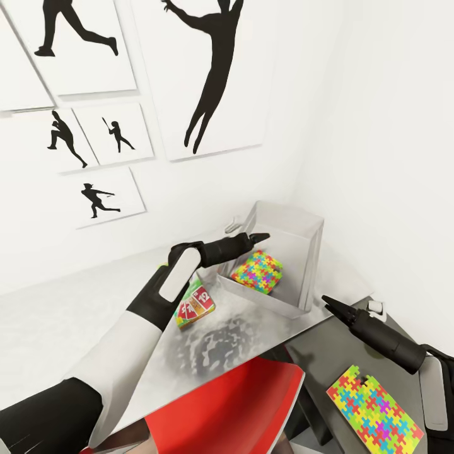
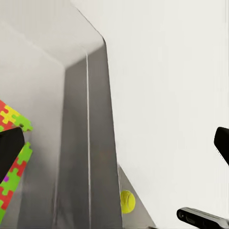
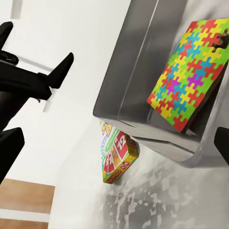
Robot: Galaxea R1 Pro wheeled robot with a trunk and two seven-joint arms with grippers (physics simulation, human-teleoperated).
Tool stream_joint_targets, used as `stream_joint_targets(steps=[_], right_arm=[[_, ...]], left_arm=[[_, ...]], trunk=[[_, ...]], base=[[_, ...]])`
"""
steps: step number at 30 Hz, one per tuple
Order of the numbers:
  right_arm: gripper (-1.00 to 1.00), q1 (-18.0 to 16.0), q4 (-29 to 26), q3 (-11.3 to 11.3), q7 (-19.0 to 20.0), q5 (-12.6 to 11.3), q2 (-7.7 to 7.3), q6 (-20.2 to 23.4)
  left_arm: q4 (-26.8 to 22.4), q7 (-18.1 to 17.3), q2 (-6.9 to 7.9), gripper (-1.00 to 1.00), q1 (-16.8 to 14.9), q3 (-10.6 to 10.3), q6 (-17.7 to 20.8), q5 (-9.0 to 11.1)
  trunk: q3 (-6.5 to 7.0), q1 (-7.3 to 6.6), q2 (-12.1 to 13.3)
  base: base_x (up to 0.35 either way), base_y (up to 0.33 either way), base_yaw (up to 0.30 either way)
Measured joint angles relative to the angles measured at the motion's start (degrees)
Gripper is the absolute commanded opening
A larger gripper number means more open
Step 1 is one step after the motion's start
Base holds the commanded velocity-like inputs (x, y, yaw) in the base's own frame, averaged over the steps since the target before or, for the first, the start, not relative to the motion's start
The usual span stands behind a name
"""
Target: Put all the toys in the child's room - the three board games (two on the bed and one on the table), the two jigsaw puzzles on the table, and the tennis ball on the table - inside the toy box on the table in the child's room.
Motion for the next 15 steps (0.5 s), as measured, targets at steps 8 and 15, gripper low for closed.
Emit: stream_joint_targets(steps=[8,15], right_arm=[[1.0,0.0,0.0,0.0,0.0,0.0,0.0,0.0],[1.0,0.0,0.0,0.0,0.0,0.0,-0.17,0.0]], left_arm=[[-3.4,0.1,0.0,1.0,0.0,1.6,4.3,0.0],[-7.9,0.2,0.01,1.0,0.0,7.4,13.4,0.4]], trunk=[[0.0,0.0,0.0],[0.0,0.0,0.0]], base=[[0.0,0.0,0.0],[0.0,0.0,0.0]])
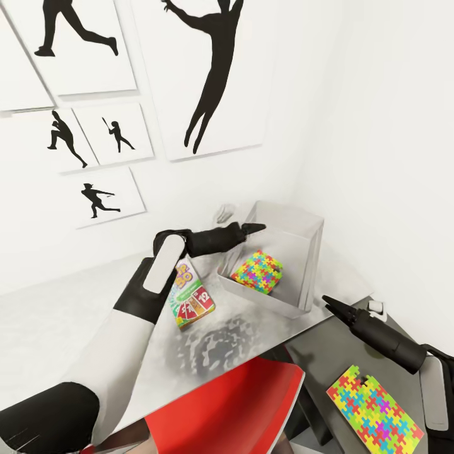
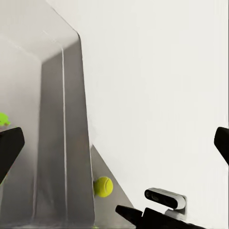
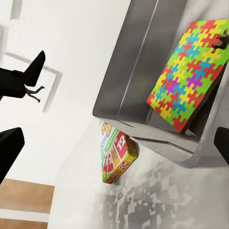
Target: Put all the toys in the child's room - the three board games (two on the bed and one on the table), the two jigsaw puzzles on the table, and the tennis ball on the table - inside the toy box on the table in the child's room.
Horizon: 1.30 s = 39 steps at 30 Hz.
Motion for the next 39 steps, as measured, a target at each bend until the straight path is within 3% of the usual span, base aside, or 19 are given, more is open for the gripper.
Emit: stream_joint_targets(steps=[2,3,6,10,11,18,19,20,23,24,26,30,31,35,39], right_arm=[[1.0,0.0,0.0,0.0,0.1,0.0,-0.03,0.0],[1.0,0.0,0.0,0.0,0.3,0.0,-0.09,0.0],[1.0,0.0,0.0,-0.1,0.8,0.0,-0.13,0.0],[1.0,0.0,0.0,-0.1,1.8,0.1,-0.16,0.0],[1.0,0.0,0.0,-0.1,2.1,0.1,-0.17,0.0],[1.0,0.0,0.0,-0.3,2.7,0.1,-0.18,0.0],[1.0,0.0,0.0,-0.3,2.8,0.1,-0.18,0.0],[1.0,0.0,0.0,-0.3,2.8,0.1,-0.18,0.0],[1.0,0.0,0.0,-0.3,2.9,0.1,-0.18,0.0],[1.0,0.0,0.0,-0.3,2.9,0.1,-0.17,0.0],[1.0,0.0,0.0,-0.3,2.9,0.1,-0.12,0.0],[1.0,0.0,-0.1,-0.3,2.9,0.1,0.14,-0.1],[1.0,0.0,-0.1,-0.3,2.9,0.1,0.19,-0.1],[1.0,0.0,-0.1,-0.3,2.9,0.1,0.35,-0.1],[1.0,0.0,-0.1,-0.2,2.9,0.1,0.4,-0.1]], left_arm=[[-1.6,0.1,0.0,1.0,0.0,2.2,2.8,0.1],[-3.3,0.0,0.0,1.0,0.1,4.3,4.8,0.2],[-6.1,-0.1,0.0,1.0,0.2,7.1,6.5,0.4],[-10.2,-0.3,5.52,1.0,0.5,9.1,7.7,3.2],[-11.2,-0.4,8.72,1.0,0.7,9.4,7.7,6.3],[-12.6,-0.4,24.2,1.0,3.6,9.1,7.8,24.8],[-12.7,-0.4,28.56,1.0,5.0,8.3,7.8,29.8],[-12.7,-0.4,31.1,1.0,5.9,8.0,7.9,32.4],[-12.8,-0.4,37.43,1.0,9.0,7.3,7.9,38.3],[-12.8,-0.5,40.94,1.0,11.5,7.0,7.8,40.9],[-12.7,-0.5,44.12,1.0,14.5,6.8,7.9,43.1],[-12.4,-0.6,48.28,1.0,21.7,7.0,7.9,44.9],[-12.4,-0.6,48.74,1.0,23.0,7.0,7.9,45.3],[-12.1,-0.5,49.73,1.0,27.3,7.1,7.9,45.5],[-11.8,-0.5,49.81,1.0,29.4,6.8,7.9,45.6]], trunk=[[0.0,0.0,0.0],[0.0,0.0,0.0],[0.0,0.0,0.0],[0.0,0.0,0.0],[0.0,0.0,0.0],[0.0,0.0,0.0],[0.0,0.0,0.0],[0.0,0.0,0.0],[0.0,0.0,0.0],[0.0,0.0,0.0],[0.03,0.0,0.0],[0.11,-0.01,0.0],[0.15,0.0,0.0],[0.34,0.0,0.0],[0.62,0.0,0.0]], base=[[0.0,0.0,0.0],[0.0,0.0,0.0],[0.0,0.0,0.0],[0.0,0.0,0.0],[0.0,0.0,0.0],[0.0,0.0,0.0],[0.0,0.0,0.0],[0.0,0.0,0.0],[0.0,0.0,0.0],[0.0,0.0,0.0],[0.0,0.0,0.0],[0.0,0.0,0.0],[0.0,0.0,0.005],[0.0,0.0,0.056],[0.0,0.0,0.118]])
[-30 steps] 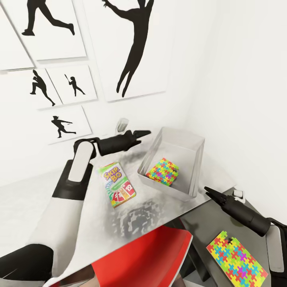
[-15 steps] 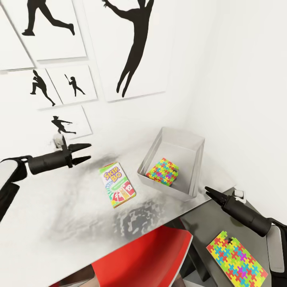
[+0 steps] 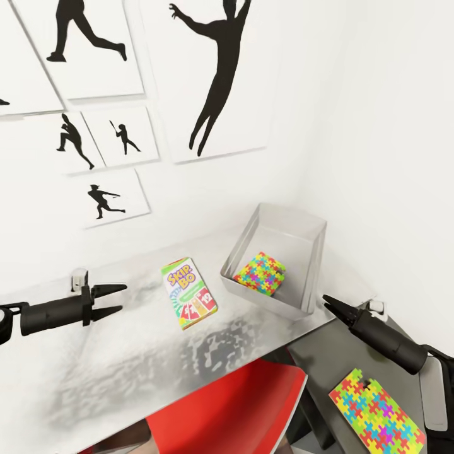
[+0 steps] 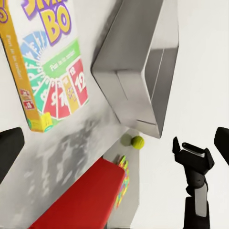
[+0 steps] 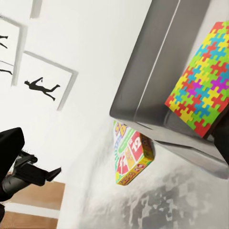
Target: Put all the toys in the child's room - the three board games (two on the bed and one on the table), the two jigsaw puzzles on the table, and the tennis ball on the table - inside the toy box on the table in the child's room.
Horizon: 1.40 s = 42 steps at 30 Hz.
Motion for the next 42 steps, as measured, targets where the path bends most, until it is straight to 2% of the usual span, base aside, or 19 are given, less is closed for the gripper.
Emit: stream_joint_targets(steps=[3,9,21,30,42], right_arm=[[1.0,0.0,0.0,0.0,0.0,0.0,0.06,0.0],[1.0,0.0,0.0,0.3,-0.1,0.1,0.21,-0.1],[1.0,0.0,0.0,0.4,-0.2,0.5,0.29,-0.2],[1.0,0.0,0.0,0.4,-0.1,0.6,0.29,-0.2],[1.0,0.0,-0.2,0.2,0.0,0.2,0.21,-0.4]], left_arm=[[0.2,0.0,-0.01,1.0,1.6,-0.1,0.0,-0.2],[0.4,-0.1,0.35,1.0,2.6,0.0,0.0,-0.2],[0.6,0.0,0.27,1.0,2.9,0.1,0.0,-0.2],[0.6,0.0,0.35,1.0,2.9,0.1,0.0,-0.2],[0.6,0.0,0.39,1.0,2.9,0.1,0.0,-0.4]], trunk=[[0.23,0.0,0.0],[0.72,0.01,0.0],[1.46,0.01,0.0],[1.52,0.02,0.0],[1.52,0.0,0.0]], base=[[-0.002,0.0,0.142],[-0.082,0.031,0.157],[-0.084,0.04,0.146],[-0.22,0.002,0.022],[-0.035,0.0,0.002]])
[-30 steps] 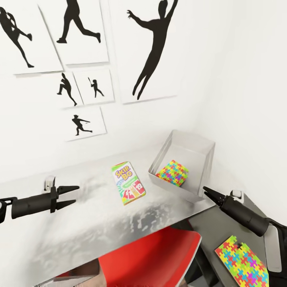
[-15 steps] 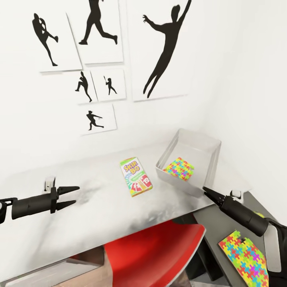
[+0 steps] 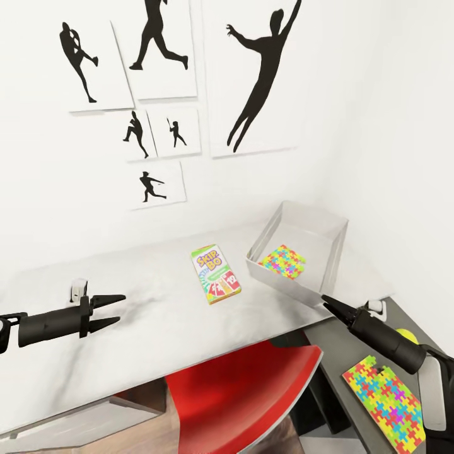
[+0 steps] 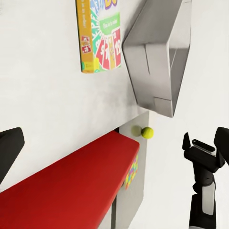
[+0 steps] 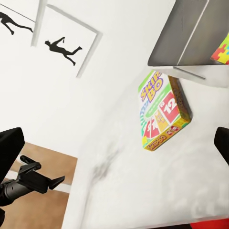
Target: Put all the toys in the child's room - the three board games (two on the bed and one on the table), the two jigsaw puzzles on the table, and the tennis ball on the table - inside the toy box on the table in the child's room.
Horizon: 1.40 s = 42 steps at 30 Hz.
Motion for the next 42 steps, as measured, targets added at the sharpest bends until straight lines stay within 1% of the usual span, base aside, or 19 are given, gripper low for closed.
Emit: stream_joint_targets(steps=[12,22,30,42], right_arm=[[1.0,0.0,0.0,0.0,-0.1,-0.2,-0.01,0.0],[1.0,0.0,0.0,0.0,0.0,-0.2,-0.01,0.0],[1.0,0.0,0.0,0.0,0.0,-0.2,-0.01,0.0],[1.0,0.0,0.1,0.0,0.1,-0.2,-0.01,0.0]], left_arm=[[0.0,0.0,0.11,1.0,0.0,0.0,0.0,0.0],[0.0,0.0,0.15,1.0,0.0,0.0,0.0,-0.1],[0.0,0.0,0.23,1.0,0.1,0.0,0.0,0.0],[0.0,0.0,0.42,1.0,0.1,0.3,0.0,0.1]], trunk=[[0.0,0.0,0.0],[0.0,0.02,0.0],[0.13,0.0,0.0],[0.94,0.0,0.0]], base=[[-0.01,0.011,0.0],[-0.132,0.183,0.017],[-0.098,0.089,0.146],[-0.01,0.008,0.183]])
